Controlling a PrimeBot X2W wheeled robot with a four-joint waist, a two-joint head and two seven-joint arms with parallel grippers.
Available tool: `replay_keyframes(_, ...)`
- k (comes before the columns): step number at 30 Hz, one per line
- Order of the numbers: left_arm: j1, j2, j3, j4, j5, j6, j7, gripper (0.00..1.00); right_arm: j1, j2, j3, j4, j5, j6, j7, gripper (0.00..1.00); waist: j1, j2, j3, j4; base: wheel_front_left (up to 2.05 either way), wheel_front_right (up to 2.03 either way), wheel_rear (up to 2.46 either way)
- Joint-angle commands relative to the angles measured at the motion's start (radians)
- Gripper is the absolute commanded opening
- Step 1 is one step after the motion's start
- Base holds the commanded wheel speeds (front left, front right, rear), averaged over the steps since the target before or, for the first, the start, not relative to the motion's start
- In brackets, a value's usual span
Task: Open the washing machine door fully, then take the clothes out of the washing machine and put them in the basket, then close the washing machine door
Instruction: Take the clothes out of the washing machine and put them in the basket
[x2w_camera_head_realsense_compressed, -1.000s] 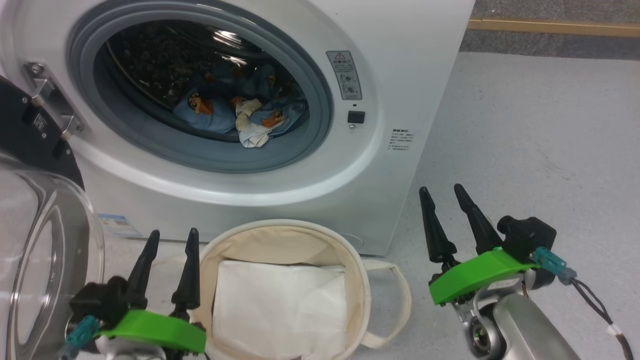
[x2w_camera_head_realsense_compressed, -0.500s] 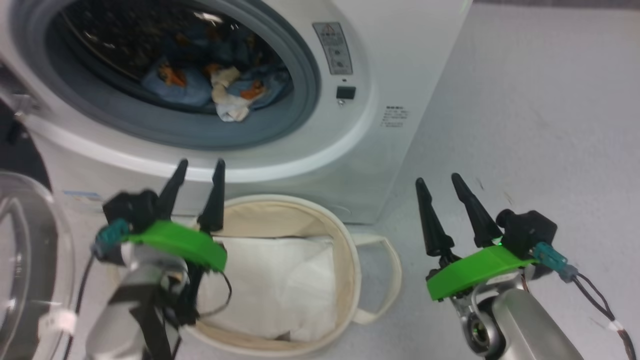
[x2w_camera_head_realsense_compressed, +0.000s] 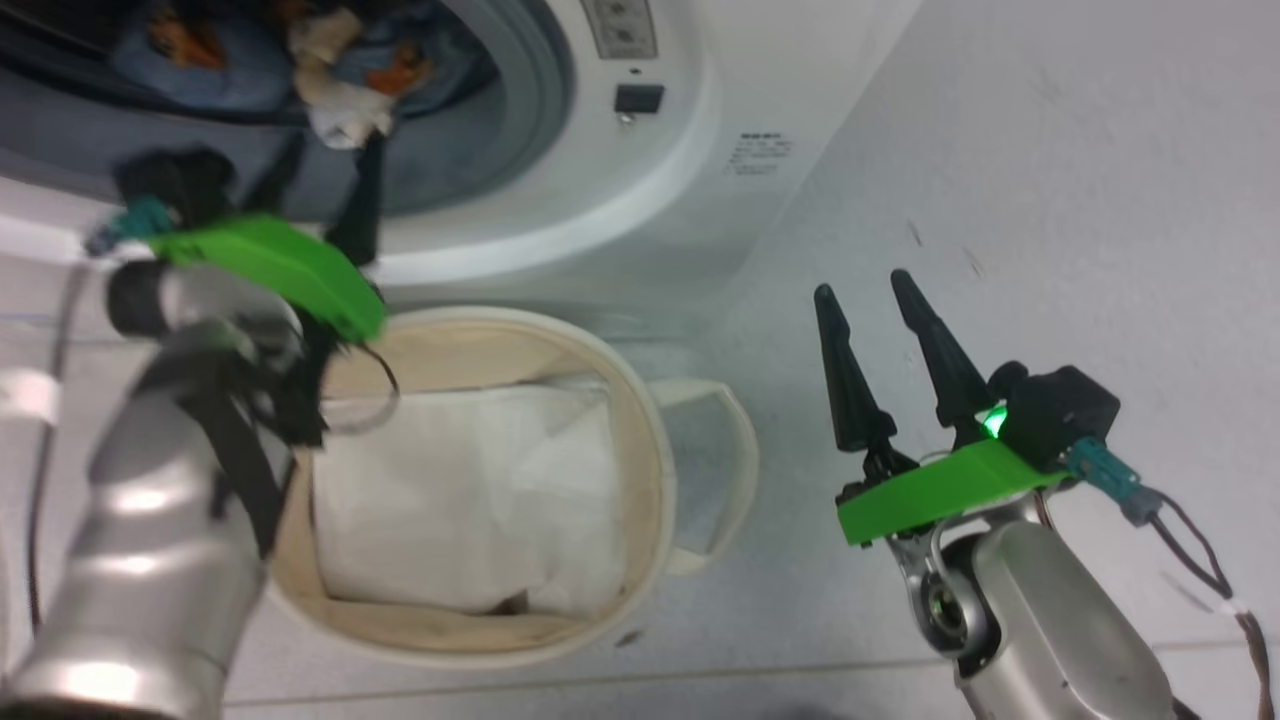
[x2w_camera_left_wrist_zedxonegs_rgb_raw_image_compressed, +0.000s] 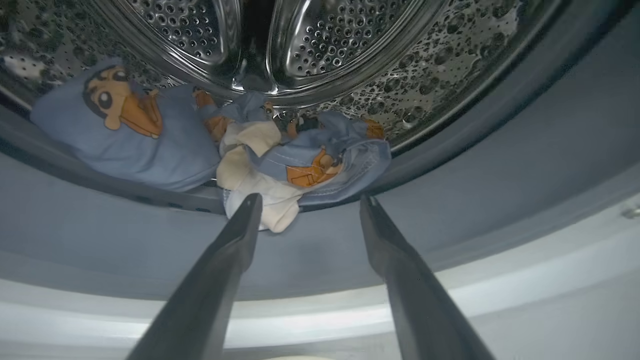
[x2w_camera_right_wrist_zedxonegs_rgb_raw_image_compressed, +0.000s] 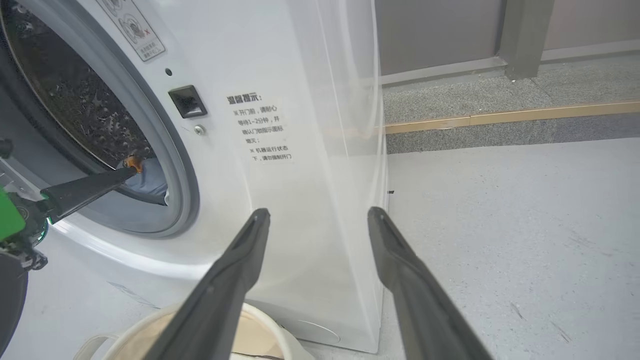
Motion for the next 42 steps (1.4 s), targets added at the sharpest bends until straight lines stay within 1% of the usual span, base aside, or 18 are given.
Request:
replay_keyframes(1,-0.049,0.045,0.025,-0.011,-0.011,-0.005,0.004,1.00,-0.016,0.013,0.012,-0.039,-0.005,0.007,-0.014,1.00,-0.0001,0.0000,0.041,-0.033,0.00,0.00,0.00)
replay_keyframes(6,-0.155,0.080,0.019,0.085,-0.034,-0.006,0.027,1.00,-0.024,0.020,0.007,-0.045,-0.008,0.007,-0.019,1.00,-0.0001,0.0000,0.081,-0.067,0.00,0.00,0.00)
replay_keyframes(11,-0.238,0.107,0.004,0.185,-0.044,-0.005,0.080,1.00,-0.028,0.028,0.002,-0.054,-0.011,0.007,-0.021,1.00,-0.0001,0.0000,0.111,-0.098,0.00,0.00,0.00)
replay_keyframes(15,-0.295,0.123,-0.016,0.265,-0.019,0.029,0.101,1.00,-0.030,0.033,-0.007,-0.068,-0.013,0.007,-0.022,1.00,-0.0001,0.0000,0.129,-0.113,0.00,0.00,0.00)
replay_keyframes(18,-0.330,0.131,-0.033,0.308,0.002,0.051,0.098,1.00,-0.030,0.037,-0.012,-0.077,-0.015,0.007,-0.022,1.00,-0.0001,0.0000,0.136,-0.123,0.00,0.00,0.00)
replay_keyframes(25,-0.367,0.137,-0.061,0.367,0.029,0.073,0.099,1.00,-0.031,0.042,-0.014,-0.079,-0.015,0.007,-0.022,1.00,-0.0001,0.0000,0.140,-0.139,0.00,0.00,0.00)
replay_keyframes(26,-0.369,0.138,-0.066,0.372,0.032,0.074,0.099,0.78,-0.031,0.043,-0.014,-0.079,-0.015,0.007,-0.022,1.00,-0.0001,0.0000,0.140,-0.141,0.00,0.00,0.00)
replay_keyframes(27,-0.370,0.137,-0.070,0.377,0.034,0.071,0.099,0.00,-0.031,0.043,-0.015,-0.078,-0.015,0.007,-0.022,1.00,-0.0001,0.0000,0.140,-0.143,0.00,0.00,0.00)
replay_keyframes(30,-0.372,0.130,-0.080,0.385,0.039,0.063,0.084,0.00,-0.031,0.045,-0.020,-0.075,-0.016,0.007,-0.022,1.00,-0.0001,0.0000,0.135,-0.140,0.00,0.00,0.00)
replay_keyframes(35,-0.360,0.104,-0.094,0.393,0.039,0.045,0.049,0.00,-0.033,0.045,-0.019,-0.065,-0.015,0.007,-0.022,1.00,-0.0001,0.0000,0.104,-0.118,0.00,0.00,0.00)
replay_keyframes(42,-0.306,0.052,-0.115,0.379,0.030,0.009,-0.063,0.00,-0.033,0.036,-0.007,-0.054,-0.007,0.007,-0.022,1.00,-0.0001,0.0000,0.023,-0.063,0.00,0.00,0.00)
